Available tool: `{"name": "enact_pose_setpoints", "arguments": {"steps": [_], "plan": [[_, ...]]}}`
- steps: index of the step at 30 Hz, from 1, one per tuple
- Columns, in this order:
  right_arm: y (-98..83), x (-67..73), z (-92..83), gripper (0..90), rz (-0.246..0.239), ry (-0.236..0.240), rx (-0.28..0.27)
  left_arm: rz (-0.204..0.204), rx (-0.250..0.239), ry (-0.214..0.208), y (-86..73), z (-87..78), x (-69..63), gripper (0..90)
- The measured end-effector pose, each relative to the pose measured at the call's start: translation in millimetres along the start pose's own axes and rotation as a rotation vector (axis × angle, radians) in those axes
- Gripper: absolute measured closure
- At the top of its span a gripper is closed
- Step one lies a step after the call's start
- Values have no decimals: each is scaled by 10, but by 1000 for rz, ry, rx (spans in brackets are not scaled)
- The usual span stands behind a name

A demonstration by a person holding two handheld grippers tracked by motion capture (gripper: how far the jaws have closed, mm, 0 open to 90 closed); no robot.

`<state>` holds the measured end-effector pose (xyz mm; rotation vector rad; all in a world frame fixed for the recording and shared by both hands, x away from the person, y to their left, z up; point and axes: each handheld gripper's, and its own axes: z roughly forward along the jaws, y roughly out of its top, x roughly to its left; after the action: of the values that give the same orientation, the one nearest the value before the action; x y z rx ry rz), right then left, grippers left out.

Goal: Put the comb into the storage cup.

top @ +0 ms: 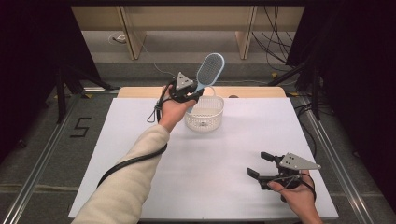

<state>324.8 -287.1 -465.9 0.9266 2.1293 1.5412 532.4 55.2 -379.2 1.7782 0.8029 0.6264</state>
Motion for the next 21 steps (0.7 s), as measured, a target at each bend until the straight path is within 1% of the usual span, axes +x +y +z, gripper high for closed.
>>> {"name": "enact_pose_setpoints", "arguments": {"steps": [3,9,21], "plan": [[0,0,0,163,0,0,0,-5,-1,-5,0,8,3,696],[0,1,1,163,0,0,0,-4,3,0,3,22,7,696],[1,1,-1,163,1,0,0,6,6,1,2,50,2,696]]}}
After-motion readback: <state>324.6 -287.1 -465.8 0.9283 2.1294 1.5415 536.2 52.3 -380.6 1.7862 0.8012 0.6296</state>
